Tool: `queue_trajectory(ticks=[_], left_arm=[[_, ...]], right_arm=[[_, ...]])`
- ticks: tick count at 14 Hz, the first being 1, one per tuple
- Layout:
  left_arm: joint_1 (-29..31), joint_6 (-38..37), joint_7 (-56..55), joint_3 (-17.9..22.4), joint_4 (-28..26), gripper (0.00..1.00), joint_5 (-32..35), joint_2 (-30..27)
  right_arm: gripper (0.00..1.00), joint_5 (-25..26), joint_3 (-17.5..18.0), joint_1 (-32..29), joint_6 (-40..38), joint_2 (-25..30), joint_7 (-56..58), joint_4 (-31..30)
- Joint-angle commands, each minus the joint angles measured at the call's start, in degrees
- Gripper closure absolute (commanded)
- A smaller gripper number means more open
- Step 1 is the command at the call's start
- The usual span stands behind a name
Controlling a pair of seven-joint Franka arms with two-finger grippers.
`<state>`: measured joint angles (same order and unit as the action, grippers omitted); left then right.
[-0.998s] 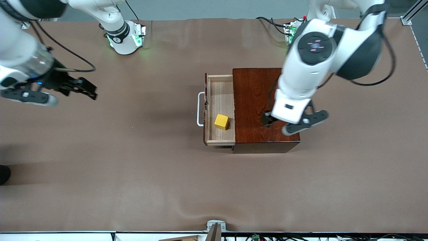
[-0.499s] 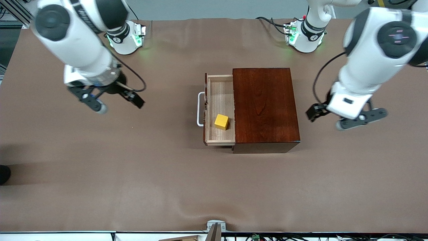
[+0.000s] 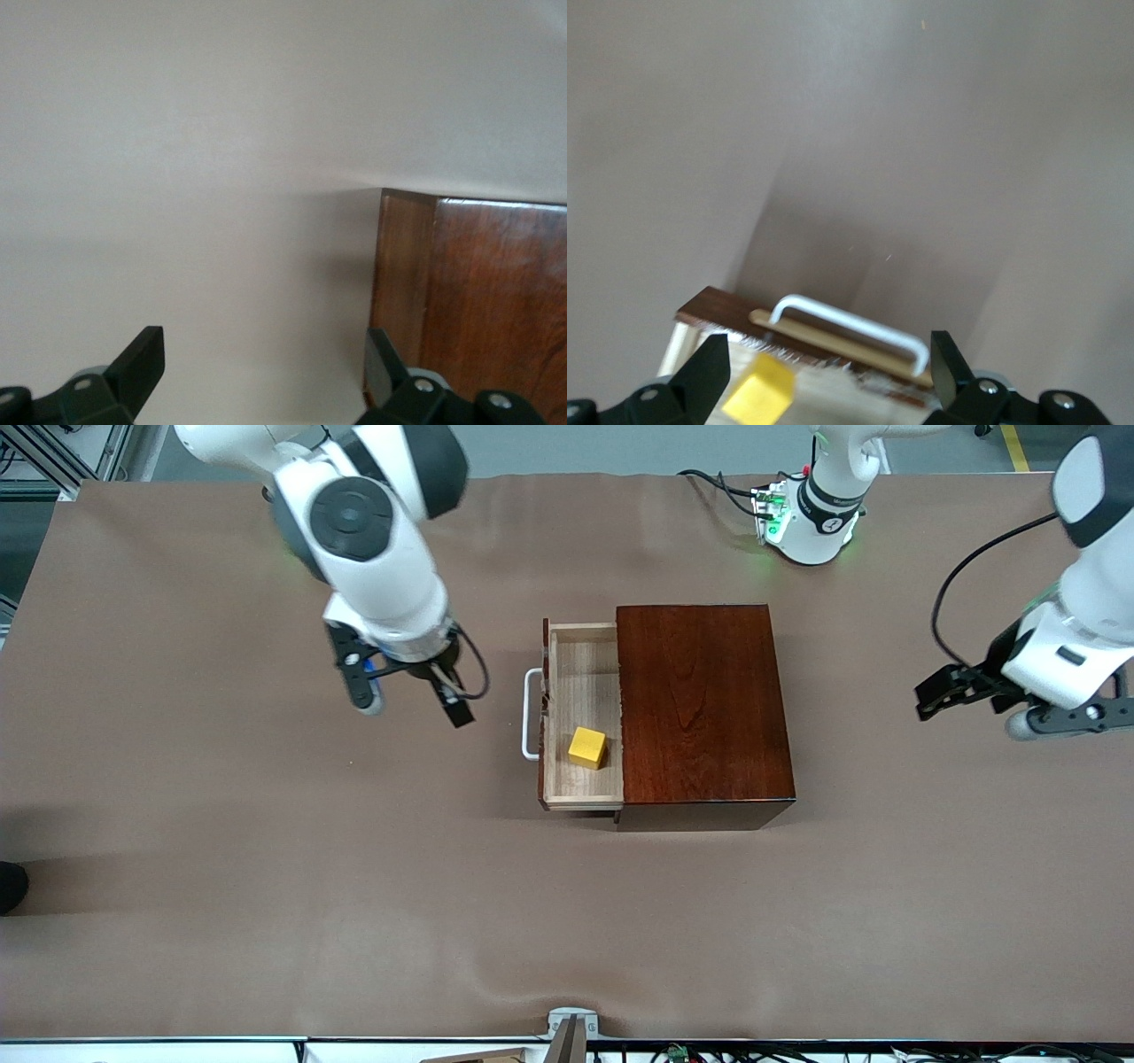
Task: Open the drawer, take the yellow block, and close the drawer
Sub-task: 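Lower the right gripper into the drawer over the yellow cube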
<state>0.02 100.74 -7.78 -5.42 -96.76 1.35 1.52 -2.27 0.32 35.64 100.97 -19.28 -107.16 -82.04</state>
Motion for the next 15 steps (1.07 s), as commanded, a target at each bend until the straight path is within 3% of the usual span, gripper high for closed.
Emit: queue_trajectory(ticks=[1, 3, 6, 15], left_arm=[[0.60, -2.12, 4.86, -0.65, -1.94, 0.00, -1.00, -2.66], [0.25, -4.31, 7.59, -0.74, -1.59, 0.00, -0.91, -3.28], [0.51, -8.27, 11.98, -1.44, -1.07, 0.00, -0.82, -4.16], [0.42, -9.42, 13.93, -1.44, -0.98, 0.00, -0.82, -3.90]], right_arm=[[0.00, -0.55, -0.59, 3.81, 5.17, -4.53, -14.43, 3.64], [0.00, -0.63, -0.50, 5.14, 9.49, -6.81, -20.95, 4.51], [0.00, -0.55, -0.59, 7.07, 10.03, -11.91, -29.05, 9.08], [0.00, -0.55, -0.59, 10.33, 14.95, -19.12, -40.49, 9.44]])
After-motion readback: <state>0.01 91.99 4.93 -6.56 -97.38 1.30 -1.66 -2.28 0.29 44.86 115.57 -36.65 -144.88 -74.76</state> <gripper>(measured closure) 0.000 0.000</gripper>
